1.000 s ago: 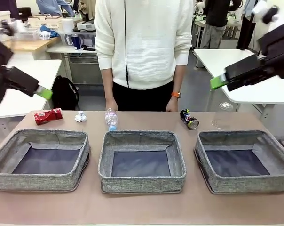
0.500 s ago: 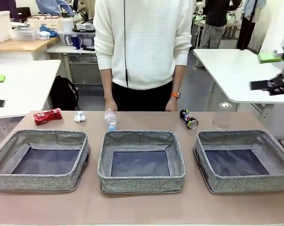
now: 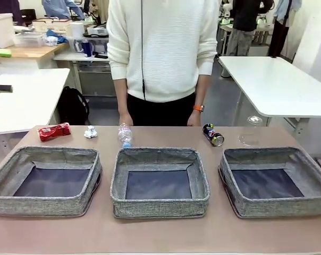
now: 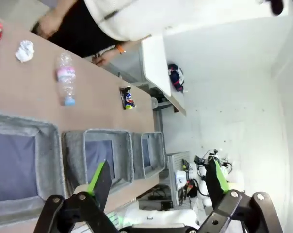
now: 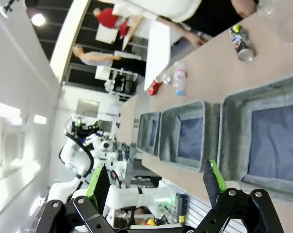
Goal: Sort the waste into the appropriate baskets.
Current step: Pick up the waste item pointed out by the person.
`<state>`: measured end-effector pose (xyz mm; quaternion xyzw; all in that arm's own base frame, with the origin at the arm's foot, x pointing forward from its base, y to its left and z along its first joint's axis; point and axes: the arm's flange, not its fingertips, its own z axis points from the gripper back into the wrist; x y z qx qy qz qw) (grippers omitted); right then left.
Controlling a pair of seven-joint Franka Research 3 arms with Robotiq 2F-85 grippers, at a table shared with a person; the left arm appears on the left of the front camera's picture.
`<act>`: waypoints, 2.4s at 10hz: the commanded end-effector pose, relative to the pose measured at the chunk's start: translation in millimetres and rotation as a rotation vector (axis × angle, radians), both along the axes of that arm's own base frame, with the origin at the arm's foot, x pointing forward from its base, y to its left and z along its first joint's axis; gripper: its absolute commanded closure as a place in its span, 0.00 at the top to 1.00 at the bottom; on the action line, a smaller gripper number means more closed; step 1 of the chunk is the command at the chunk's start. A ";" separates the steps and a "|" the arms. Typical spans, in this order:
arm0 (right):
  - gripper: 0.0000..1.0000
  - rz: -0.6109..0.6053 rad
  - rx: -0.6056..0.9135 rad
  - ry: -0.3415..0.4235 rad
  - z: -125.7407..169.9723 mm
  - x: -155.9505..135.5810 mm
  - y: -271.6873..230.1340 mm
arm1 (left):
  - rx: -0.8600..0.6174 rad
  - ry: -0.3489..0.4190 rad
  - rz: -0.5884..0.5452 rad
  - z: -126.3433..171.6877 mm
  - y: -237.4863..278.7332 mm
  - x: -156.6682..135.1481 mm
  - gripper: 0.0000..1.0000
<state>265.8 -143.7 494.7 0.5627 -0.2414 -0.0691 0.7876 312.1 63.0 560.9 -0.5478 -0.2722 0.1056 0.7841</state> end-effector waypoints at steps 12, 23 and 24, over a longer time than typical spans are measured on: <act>1.00 0.071 0.031 -0.014 14.6 5.7 23.8 | -0.061 -0.001 -0.022 -13.6 31.9 -6.0 1.00; 1.00 0.071 0.031 -0.014 14.6 5.7 23.8 | 1.243 0.186 0.184 -21.5 -102.5 97.6 1.00; 1.00 0.071 0.031 -0.014 14.6 5.7 23.8 | 1.235 0.127 0.073 -22.7 -109.4 95.4 1.00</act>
